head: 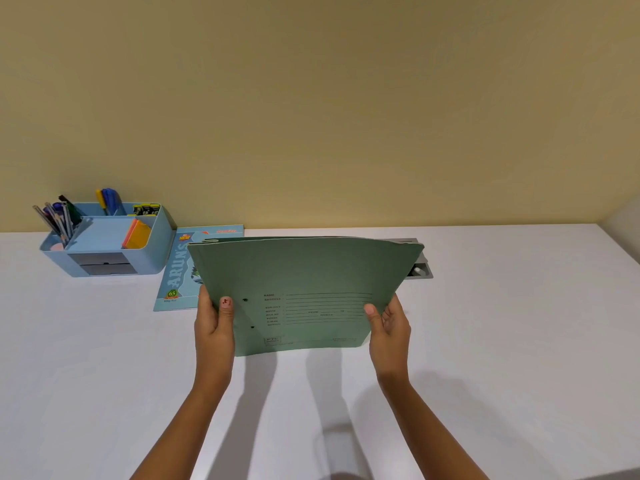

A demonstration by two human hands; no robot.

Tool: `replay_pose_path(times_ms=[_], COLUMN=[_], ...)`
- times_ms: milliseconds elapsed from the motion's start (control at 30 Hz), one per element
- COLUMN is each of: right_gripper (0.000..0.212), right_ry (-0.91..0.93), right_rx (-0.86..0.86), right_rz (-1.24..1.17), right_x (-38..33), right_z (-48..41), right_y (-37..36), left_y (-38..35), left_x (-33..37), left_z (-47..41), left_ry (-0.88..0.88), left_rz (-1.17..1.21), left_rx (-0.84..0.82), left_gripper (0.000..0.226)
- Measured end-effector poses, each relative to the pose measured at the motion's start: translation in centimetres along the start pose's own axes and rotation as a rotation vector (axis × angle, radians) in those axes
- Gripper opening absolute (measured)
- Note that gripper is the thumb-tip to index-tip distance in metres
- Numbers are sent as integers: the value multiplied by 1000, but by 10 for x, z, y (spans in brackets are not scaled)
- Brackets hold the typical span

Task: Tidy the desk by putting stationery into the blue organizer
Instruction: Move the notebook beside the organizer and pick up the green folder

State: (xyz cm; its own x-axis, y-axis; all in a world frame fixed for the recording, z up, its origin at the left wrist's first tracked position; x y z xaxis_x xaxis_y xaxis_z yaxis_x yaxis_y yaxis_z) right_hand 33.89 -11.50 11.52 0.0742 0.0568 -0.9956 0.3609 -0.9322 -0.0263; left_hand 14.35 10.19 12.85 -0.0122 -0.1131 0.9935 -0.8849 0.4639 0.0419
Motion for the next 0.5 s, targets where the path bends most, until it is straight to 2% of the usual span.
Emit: replay_pose_path(times_ms=[233,367,500], right_gripper=[49,44,43], right_ry=[-32,-96,-155], right_rx=[-12,-44,-77], right_rz=[32,112,181], right_x=[23,55,86], right_z=[3,8,15], right_y=[7,7,10], left_y=[-2,-5,-7], left_x=[-15,-41,-68], left_z=[3,10,20], left_ry=[10,70,163], left_rz=[-88,-163,-271], left_rx=[-36,-75,-112], left_gripper=[40,39,51])
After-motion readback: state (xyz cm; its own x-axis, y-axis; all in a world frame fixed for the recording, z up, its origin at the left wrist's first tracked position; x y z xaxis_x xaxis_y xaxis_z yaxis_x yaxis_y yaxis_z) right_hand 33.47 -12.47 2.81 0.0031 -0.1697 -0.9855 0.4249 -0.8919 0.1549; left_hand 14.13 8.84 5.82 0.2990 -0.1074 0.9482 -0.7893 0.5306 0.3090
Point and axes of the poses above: each hand's wrist, its own z-axis away from the middle knuckle, its own y-axis out of the back of the hand, x = y × z, the point moved 8 cm from there along -z, towards the middle knuckle, and after that the axes turned 6 degrees about -z, right-handed, at the moved point
